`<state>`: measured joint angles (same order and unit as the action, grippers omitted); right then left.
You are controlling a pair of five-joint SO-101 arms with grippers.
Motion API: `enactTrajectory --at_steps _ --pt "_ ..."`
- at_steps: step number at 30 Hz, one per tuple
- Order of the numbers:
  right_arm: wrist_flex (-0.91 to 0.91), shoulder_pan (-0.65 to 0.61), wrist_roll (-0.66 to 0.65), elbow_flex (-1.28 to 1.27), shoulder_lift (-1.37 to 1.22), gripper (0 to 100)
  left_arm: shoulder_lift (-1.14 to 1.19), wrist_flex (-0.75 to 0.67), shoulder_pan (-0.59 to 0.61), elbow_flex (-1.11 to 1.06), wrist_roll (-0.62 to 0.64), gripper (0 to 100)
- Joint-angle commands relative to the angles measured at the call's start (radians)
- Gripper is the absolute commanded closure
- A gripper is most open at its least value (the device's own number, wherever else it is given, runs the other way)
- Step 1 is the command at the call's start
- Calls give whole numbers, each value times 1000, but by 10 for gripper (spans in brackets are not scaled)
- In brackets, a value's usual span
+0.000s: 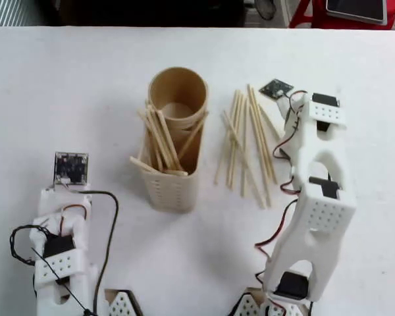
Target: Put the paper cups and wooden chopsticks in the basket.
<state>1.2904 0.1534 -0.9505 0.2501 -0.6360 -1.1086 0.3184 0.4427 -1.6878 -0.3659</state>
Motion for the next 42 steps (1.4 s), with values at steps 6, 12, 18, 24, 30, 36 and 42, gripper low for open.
enactTrajectory --at_steps 6,12,18,24,30,36,42 --pt "130 -2 235 3 429 981 -16 2 8 2 -12 902" --pt "154 -48 425 -95 842 981 -16 2 8 2 -12 902" --pt "70 -263 543 -287 1303 981 -16 2 8 2 -12 902" --pt "-275 -595 643 -555 1636 981 -16 2 8 2 -12 902" --pt "-783 -786 655 -875 1728 981 -16 2 8 2 -12 902" --pt "-961 -802 655 -954 1698 981 -16 2 8 2 -12 902" --pt "-964 -806 657 -953 1613 980 -16 2 8 2 -12 902"
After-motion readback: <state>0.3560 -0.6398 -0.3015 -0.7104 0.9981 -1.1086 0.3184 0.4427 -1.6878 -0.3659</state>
